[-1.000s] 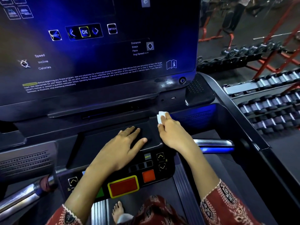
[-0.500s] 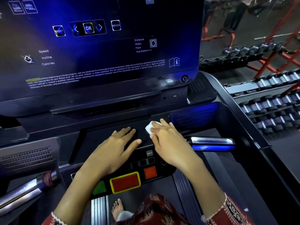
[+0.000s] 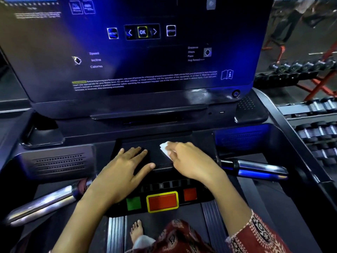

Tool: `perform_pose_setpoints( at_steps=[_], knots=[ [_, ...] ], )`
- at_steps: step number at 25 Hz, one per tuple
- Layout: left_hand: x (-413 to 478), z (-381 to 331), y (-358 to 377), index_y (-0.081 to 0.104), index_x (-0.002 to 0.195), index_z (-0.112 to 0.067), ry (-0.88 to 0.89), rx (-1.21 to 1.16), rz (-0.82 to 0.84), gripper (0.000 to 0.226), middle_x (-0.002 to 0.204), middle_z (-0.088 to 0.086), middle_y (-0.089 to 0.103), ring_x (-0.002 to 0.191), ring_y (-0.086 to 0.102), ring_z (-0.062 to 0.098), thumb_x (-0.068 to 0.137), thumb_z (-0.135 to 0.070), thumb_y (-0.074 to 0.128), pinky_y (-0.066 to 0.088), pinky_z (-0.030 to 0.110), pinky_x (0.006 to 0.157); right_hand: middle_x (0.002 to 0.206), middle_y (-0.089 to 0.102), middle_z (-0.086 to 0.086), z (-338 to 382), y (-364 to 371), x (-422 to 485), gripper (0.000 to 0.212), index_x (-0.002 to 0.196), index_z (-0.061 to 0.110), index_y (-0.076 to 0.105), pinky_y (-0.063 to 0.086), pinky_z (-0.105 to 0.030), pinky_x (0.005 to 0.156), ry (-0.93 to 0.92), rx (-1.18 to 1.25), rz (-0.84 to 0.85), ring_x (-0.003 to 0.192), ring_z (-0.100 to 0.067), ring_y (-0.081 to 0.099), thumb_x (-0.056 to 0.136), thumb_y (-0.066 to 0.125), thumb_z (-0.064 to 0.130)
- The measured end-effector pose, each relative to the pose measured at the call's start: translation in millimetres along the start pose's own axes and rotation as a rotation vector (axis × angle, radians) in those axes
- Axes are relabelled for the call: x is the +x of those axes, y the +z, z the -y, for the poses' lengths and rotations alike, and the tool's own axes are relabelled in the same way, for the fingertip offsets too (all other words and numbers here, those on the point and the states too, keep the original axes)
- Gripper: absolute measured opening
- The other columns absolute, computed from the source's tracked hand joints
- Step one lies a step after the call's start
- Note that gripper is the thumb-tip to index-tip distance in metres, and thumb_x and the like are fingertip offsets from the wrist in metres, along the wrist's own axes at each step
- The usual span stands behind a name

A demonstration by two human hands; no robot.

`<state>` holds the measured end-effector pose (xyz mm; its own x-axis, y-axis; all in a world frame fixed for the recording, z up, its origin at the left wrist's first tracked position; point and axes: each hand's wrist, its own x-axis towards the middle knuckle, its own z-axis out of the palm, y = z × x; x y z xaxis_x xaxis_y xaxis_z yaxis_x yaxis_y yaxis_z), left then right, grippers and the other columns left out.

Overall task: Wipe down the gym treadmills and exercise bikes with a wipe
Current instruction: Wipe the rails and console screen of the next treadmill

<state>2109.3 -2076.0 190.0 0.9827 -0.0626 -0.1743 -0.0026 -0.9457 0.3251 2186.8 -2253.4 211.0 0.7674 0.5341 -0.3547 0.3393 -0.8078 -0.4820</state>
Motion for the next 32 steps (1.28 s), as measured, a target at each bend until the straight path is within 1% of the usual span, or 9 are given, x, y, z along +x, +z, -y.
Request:
perform_pose_setpoints(
  at_steps=[5, 9, 13, 19, 22, 25, 28, 30, 32],
  knots=[
    [-15.7, 24.9, -4.9, 0.041, 0.143, -0.015, -0.053, 0.032, -0.082, 0.130, 0.151, 0.008, 0.034, 0.143, 0.023, 0.020, 0.057, -0.089, -0.022, -0.003, 0.022, 0.109, 0.145, 0.042, -0.008, 23.5, 12.3, 25.9, 0.043, 0.143, 0.009, 0.038, 0.032, -0.036, 0.109, -0.031, -0.121, -0.015, 0.133, -0.027, 0.038, 0.100, 0.038, 0.009],
    [-31.7, 48.0, -3.3, 0.039, 0.144, -0.014, -0.098, -0.043, -0.104, 0.127, 0.154, 0.004, 0.029, 0.144, 0.019, 0.017, 0.060, -0.091, -0.015, -0.001, 0.022, 0.112, 0.146, 0.042, -0.003, 55.5, 31.5, 34.2, 0.036, 0.137, 0.013, 0.046, 0.031, -0.040, 0.109, -0.223, -0.093, 0.109, 0.134, -0.025, 0.037, 0.103, 0.036, 0.019],
    [-47.4, 63.9, -2.4, 0.035, 0.146, -0.013, -0.105, -0.071, -0.151, 0.118, 0.153, 0.002, 0.030, 0.143, 0.023, 0.015, 0.067, -0.088, -0.009, 0.001, 0.022, 0.112, 0.150, 0.039, 0.003, 50.0, 28.4, 37.7, 0.041, 0.143, 0.020, 0.044, 0.028, -0.030, 0.109, -0.162, -0.045, 0.079, 0.137, -0.021, 0.034, 0.103, 0.036, 0.024],
    [-68.0, 79.0, 0.7, 0.029, 0.148, -0.015, -0.130, -0.145, -0.186, 0.115, 0.154, 0.000, 0.028, 0.143, 0.018, 0.010, 0.067, -0.088, -0.008, -0.001, 0.019, 0.111, 0.126, 0.059, -0.014, 90.9, 49.1, 49.1, 0.029, 0.123, 0.006, 0.059, 0.041, -0.031, 0.093, -0.221, -0.062, 0.036, 0.118, -0.030, 0.052, 0.099, 0.044, 0.009],
    [-77.8, 87.8, 3.5, 0.033, 0.147, -0.015, -0.196, -0.164, -0.161, 0.124, 0.153, 0.001, 0.032, 0.141, 0.026, 0.013, 0.060, -0.091, -0.012, -0.001, 0.018, 0.110, 0.118, 0.067, -0.006, 84.6, 30.6, 37.7, 0.028, 0.112, 0.018, 0.070, 0.044, -0.024, 0.088, -0.195, 0.077, -0.011, 0.115, -0.024, 0.057, 0.095, 0.050, 0.008],
    [-84.4, 92.6, 5.2, 0.037, 0.145, -0.016, -0.227, -0.191, -0.144, 0.119, 0.149, -0.001, 0.039, 0.137, 0.036, 0.015, 0.060, -0.091, -0.001, 0.008, 0.022, 0.112, 0.127, 0.064, -0.001, 102.6, 31.4, 23.3, 0.033, 0.118, 0.020, 0.069, 0.037, -0.023, 0.104, -0.345, 0.179, -0.072, 0.125, -0.019, 0.052, 0.095, 0.050, 0.005],
    [-89.2, 94.6, 4.6, 0.051, 0.136, -0.012, -0.219, -0.235, -0.175, 0.089, 0.138, 0.002, 0.053, 0.125, 0.051, 0.020, 0.074, -0.069, 0.023, 0.030, 0.030, 0.109, 0.153, 0.035, 0.004, 125.9, 58.5, 20.5, 0.034, 0.133, 0.018, 0.056, 0.013, -0.017, 0.110, -0.541, -0.070, 0.194, 0.144, -0.011, 0.019, 0.102, 0.042, 0.023],
    [-93.8, 101.0, 5.7, 0.066, 0.117, -0.004, -0.231, -0.200, -0.257, 0.074, 0.116, 0.009, 0.067, 0.105, 0.065, 0.026, 0.078, -0.060, 0.038, 0.049, 0.033, 0.091, 0.154, 0.032, 0.006, 131.5, 64.1, 40.0, 0.040, 0.132, 0.016, 0.055, 0.012, -0.021, 0.112, -0.509, -0.108, 0.239, 0.145, -0.008, 0.013, 0.103, 0.035, 0.035],
    [-96.6, 105.3, 2.6, 0.069, 0.110, -0.003, -0.266, -0.220, -0.290, 0.071, 0.106, 0.009, 0.071, 0.097, 0.067, 0.026, 0.076, -0.061, 0.044, 0.054, 0.033, 0.083, 0.149, 0.039, 0.002, 136.5, 66.0, 67.0, 0.042, 0.129, 0.010, 0.056, 0.013, -0.028, 0.115, -0.437, -0.110, 0.233, 0.145, -0.015, 0.018, 0.104, 0.032, 0.033]
  ],
)
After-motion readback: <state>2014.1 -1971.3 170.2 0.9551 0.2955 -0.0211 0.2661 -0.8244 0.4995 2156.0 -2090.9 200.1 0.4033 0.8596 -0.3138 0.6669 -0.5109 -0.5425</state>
